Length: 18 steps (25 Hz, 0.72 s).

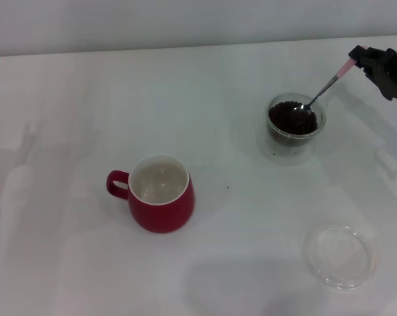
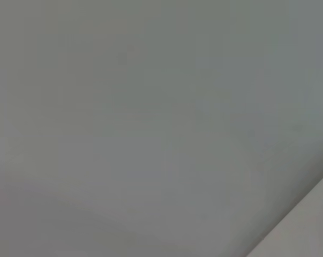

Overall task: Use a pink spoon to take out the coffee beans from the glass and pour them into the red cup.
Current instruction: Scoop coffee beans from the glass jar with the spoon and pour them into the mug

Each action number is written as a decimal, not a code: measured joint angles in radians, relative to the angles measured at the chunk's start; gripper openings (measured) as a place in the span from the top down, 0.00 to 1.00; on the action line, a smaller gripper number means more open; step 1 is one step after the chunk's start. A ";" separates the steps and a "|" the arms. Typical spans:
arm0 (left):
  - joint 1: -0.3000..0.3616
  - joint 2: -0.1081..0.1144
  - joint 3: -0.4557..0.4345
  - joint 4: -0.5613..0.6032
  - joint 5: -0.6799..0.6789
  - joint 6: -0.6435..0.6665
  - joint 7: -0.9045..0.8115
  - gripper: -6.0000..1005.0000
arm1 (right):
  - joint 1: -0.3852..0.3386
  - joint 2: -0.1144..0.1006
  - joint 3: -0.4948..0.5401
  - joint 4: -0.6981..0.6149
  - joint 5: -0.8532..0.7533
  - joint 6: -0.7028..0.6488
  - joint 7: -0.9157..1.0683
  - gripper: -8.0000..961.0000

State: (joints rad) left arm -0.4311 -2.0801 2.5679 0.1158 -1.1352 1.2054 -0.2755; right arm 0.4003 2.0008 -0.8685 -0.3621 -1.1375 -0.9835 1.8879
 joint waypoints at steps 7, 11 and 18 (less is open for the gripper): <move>0.003 -0.001 0.000 0.000 0.000 0.000 0.001 0.12 | -0.012 0.000 0.000 0.000 0.014 -0.007 0.024 0.80; 0.006 -0.002 0.000 0.000 0.000 0.000 0.001 0.12 | -0.013 -0.003 -0.001 -0.006 0.015 -0.020 0.051 0.80; 0.002 -0.003 0.000 0.000 -0.001 -0.002 0.001 0.12 | 0.025 -0.025 -0.037 -0.010 0.006 -0.063 0.084 0.80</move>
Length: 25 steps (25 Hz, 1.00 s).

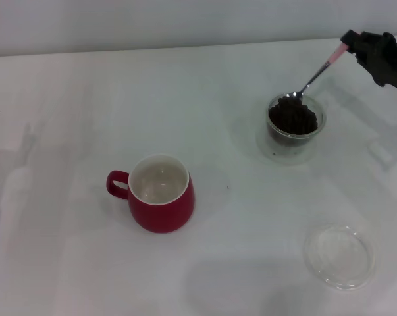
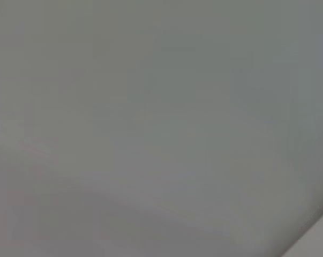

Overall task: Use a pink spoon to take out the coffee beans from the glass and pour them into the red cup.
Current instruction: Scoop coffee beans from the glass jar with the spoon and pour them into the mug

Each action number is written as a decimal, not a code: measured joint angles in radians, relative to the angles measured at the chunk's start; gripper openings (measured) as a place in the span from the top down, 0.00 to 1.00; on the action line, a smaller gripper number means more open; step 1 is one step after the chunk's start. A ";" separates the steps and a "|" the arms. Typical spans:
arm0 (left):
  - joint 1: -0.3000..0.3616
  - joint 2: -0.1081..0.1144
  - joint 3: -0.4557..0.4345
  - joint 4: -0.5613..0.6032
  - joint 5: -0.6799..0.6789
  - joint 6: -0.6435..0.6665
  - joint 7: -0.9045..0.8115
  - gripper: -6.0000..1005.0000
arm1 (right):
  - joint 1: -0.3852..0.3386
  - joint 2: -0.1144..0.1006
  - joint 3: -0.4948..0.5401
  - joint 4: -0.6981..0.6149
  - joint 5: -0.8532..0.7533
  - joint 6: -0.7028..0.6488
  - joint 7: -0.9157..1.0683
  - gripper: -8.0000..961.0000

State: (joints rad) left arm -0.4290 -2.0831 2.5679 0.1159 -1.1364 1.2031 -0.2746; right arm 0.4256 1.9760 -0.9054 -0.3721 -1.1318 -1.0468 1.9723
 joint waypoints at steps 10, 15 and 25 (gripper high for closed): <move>-0.006 0.001 0.000 -0.001 0.000 -0.004 0.000 0.12 | 0.029 -0.005 -0.049 -0.002 0.000 -0.061 0.019 0.80; -0.013 0.002 0.000 0.001 0.000 -0.005 0.000 0.12 | 0.050 0.009 -0.089 -0.004 0.000 -0.087 0.026 0.80; -0.014 0.001 0.005 0.007 0.007 -0.005 0.033 0.12 | 0.104 0.034 -0.185 -0.006 0.005 -0.102 0.047 0.79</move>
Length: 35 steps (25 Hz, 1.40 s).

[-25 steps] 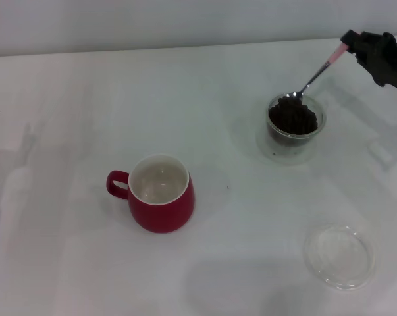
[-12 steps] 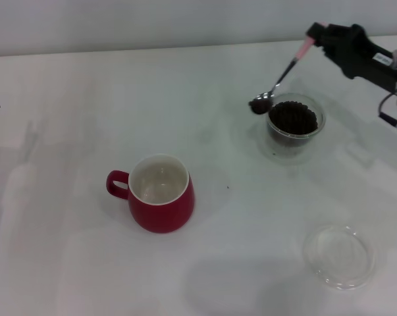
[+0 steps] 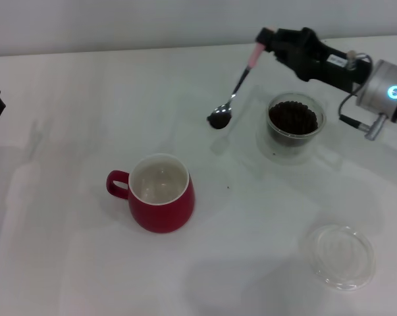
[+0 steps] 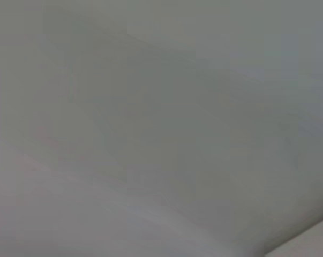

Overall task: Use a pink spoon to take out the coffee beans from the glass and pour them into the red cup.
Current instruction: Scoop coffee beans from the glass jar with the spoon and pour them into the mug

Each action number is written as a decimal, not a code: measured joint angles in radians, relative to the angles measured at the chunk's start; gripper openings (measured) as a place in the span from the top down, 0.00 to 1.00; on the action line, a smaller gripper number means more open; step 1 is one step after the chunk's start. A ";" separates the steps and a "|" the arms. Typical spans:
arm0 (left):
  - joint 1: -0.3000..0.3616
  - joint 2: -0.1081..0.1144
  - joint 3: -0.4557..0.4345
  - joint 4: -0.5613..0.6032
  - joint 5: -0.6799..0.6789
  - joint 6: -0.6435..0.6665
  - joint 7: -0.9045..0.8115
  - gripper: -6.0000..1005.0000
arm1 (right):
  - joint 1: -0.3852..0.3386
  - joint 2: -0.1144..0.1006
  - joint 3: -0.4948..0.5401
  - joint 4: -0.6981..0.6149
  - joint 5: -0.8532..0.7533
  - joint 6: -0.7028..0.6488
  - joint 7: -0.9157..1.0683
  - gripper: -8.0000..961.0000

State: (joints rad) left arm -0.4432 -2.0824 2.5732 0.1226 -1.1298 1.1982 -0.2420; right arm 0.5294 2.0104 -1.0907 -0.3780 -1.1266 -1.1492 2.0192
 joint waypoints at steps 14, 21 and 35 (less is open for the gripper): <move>0.008 -0.004 0.001 0.006 0.000 0.001 0.006 0.12 | 0.031 0.018 -0.252 0.008 0.136 0.024 -0.002 0.79; 0.012 -0.004 0.001 0.012 -0.001 0.002 0.006 0.12 | 0.043 0.018 -0.383 0.004 0.231 0.079 -0.033 0.79; 0.021 -0.005 0.002 0.014 -0.003 0.001 0.004 0.12 | 0.032 0.018 -0.616 -0.047 0.483 0.073 -0.378 0.78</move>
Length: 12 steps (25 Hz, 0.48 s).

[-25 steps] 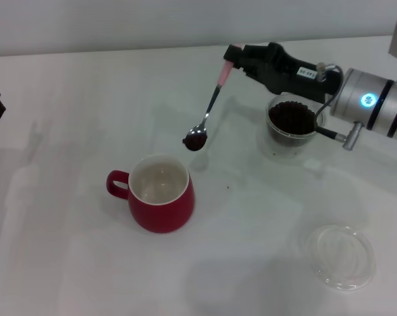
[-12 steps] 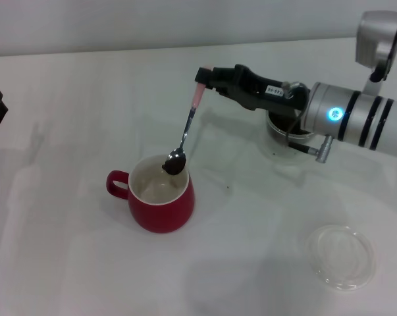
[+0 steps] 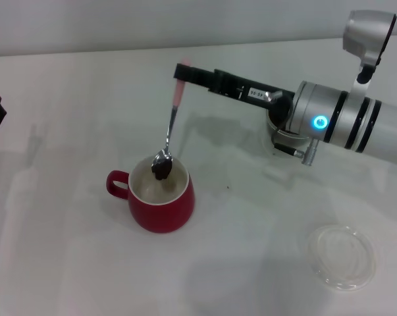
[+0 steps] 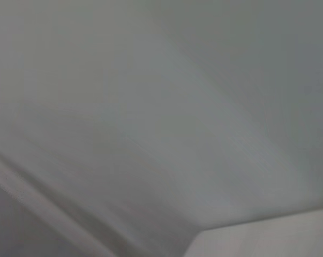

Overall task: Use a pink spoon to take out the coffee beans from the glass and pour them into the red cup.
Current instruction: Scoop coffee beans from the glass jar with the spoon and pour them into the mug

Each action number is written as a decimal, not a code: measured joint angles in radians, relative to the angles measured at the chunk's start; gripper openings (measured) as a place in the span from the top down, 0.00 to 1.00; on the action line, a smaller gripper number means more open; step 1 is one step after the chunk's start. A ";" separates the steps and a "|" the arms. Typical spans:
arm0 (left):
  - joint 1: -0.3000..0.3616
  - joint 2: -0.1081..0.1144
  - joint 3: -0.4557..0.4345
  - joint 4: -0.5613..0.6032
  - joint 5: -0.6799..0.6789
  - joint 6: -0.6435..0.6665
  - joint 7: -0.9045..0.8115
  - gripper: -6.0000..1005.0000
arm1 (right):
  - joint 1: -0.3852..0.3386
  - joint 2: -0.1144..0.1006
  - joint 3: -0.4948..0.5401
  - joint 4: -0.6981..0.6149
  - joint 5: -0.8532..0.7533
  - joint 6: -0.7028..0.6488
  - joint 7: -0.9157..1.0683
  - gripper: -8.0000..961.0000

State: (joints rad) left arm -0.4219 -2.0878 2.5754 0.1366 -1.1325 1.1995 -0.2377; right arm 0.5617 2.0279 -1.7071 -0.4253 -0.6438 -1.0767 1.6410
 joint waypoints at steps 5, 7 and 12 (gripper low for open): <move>0.000 0.002 -0.005 0.000 -0.001 0.000 0.000 0.12 | -0.009 0.000 -0.075 -0.009 0.067 -0.056 -0.179 0.78; 0.000 0.003 -0.006 0.000 -0.002 0.000 0.001 0.12 | -0.020 0.000 -0.105 -0.029 0.101 -0.058 -0.254 0.78; -0.002 0.003 -0.006 -0.002 -0.002 0.000 0.001 0.12 | -0.023 0.000 -0.117 -0.049 0.112 -0.024 -0.330 0.78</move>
State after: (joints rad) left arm -0.4241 -2.0847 2.5693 0.1343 -1.1347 1.1995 -0.2370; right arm 0.5386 2.0279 -1.8245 -0.4742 -0.5318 -1.1010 1.3113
